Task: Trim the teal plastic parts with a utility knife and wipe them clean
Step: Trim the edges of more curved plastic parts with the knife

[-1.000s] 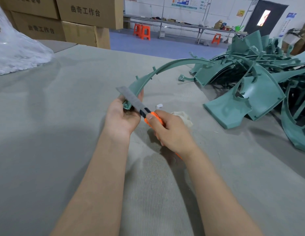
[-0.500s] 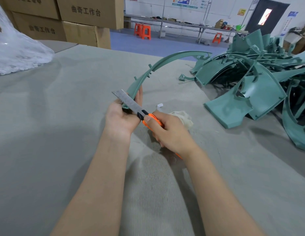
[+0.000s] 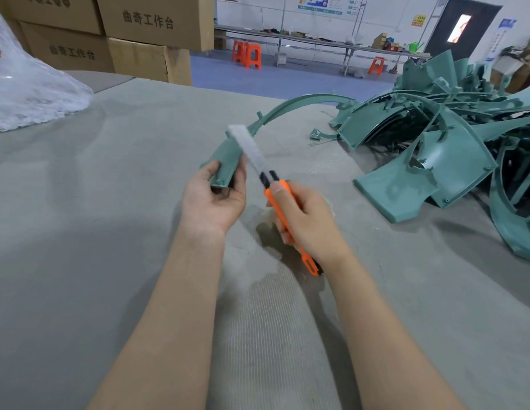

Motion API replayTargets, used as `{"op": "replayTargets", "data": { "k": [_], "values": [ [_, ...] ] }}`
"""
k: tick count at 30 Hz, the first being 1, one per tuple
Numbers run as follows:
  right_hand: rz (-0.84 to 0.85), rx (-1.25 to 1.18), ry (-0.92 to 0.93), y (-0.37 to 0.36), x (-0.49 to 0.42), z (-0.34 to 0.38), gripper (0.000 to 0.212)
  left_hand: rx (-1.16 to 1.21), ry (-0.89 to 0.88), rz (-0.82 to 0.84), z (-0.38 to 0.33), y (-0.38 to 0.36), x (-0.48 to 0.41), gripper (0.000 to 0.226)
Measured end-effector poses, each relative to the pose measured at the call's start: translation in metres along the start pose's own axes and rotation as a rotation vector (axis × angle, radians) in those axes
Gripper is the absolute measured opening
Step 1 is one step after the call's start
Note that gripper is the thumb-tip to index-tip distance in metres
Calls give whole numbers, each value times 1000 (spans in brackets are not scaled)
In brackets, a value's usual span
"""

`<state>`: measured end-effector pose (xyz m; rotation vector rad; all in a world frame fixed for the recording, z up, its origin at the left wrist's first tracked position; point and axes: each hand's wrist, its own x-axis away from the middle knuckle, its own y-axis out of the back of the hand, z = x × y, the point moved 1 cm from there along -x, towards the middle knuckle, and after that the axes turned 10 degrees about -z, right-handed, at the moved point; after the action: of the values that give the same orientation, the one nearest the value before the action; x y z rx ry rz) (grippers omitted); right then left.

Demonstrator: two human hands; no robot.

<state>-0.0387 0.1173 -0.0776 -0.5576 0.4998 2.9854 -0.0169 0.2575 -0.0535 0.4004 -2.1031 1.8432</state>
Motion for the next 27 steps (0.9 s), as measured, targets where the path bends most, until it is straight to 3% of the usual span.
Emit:
{"op": "replayTargets", "data": {
  "k": [6, 27],
  "values": [
    [-55, -37, -28, 14, -3, 1, 41, -172, -44, 41, 4, 1, 3, 4],
    [29, -114, -53, 7, -1, -7, 49, -253, 14, 125, 12, -4, 6, 16]
  ]
}}
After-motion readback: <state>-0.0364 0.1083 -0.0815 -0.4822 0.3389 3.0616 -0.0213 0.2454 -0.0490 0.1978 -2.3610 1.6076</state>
